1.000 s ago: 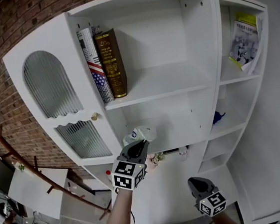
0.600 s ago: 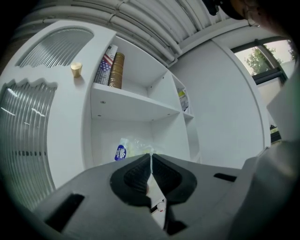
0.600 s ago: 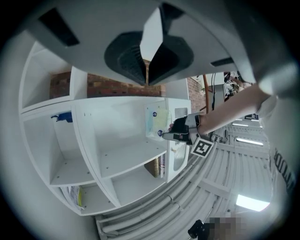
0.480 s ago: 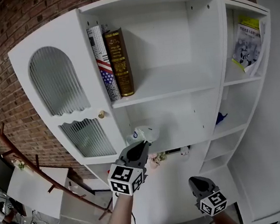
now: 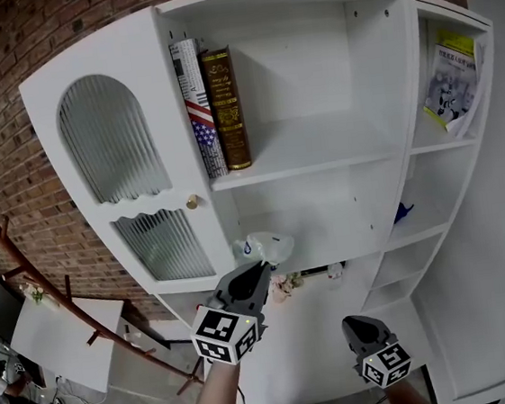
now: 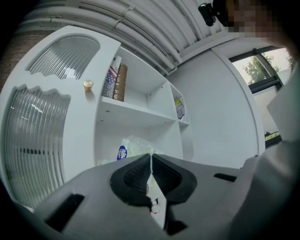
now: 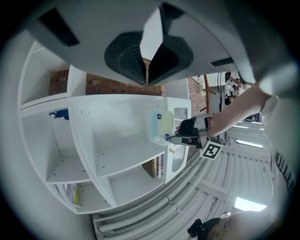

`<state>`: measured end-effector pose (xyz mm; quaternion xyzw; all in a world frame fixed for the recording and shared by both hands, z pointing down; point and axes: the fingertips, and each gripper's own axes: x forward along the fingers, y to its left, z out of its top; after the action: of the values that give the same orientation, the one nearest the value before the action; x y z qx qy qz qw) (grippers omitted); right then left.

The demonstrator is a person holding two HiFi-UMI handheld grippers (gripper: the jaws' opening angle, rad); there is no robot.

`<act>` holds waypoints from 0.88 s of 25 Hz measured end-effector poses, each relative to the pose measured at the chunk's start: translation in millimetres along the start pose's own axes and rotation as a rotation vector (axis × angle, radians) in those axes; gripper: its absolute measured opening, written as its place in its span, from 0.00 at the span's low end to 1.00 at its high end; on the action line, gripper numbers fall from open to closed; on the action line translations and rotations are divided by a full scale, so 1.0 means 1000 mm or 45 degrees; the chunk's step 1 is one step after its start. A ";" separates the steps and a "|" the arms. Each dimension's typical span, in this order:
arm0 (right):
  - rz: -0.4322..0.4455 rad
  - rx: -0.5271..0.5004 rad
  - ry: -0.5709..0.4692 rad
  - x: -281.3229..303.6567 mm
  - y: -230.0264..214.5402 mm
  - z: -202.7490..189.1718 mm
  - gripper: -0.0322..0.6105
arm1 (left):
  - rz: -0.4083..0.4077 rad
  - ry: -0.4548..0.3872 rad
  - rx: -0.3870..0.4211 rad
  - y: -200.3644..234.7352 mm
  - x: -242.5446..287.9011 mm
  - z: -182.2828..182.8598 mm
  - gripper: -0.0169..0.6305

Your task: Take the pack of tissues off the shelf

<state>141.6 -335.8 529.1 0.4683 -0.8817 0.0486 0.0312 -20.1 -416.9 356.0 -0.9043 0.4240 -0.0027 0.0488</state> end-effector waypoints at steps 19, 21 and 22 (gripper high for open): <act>-0.002 -0.011 -0.004 0.005 0.008 0.004 0.11 | 0.030 0.036 -0.081 -0.013 -0.049 -0.050 0.07; -0.002 -0.011 -0.002 0.006 0.009 0.004 0.11 | 0.050 0.049 -0.098 -0.010 -0.056 -0.060 0.07; -0.002 -0.012 -0.002 0.006 0.010 0.004 0.11 | 0.060 0.053 -0.104 -0.008 -0.059 -0.065 0.07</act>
<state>130.2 -335.7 525.1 0.4689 -0.8815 0.0442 0.0328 -54.9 -371.9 423.1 -0.8951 0.4459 -0.0029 0.0033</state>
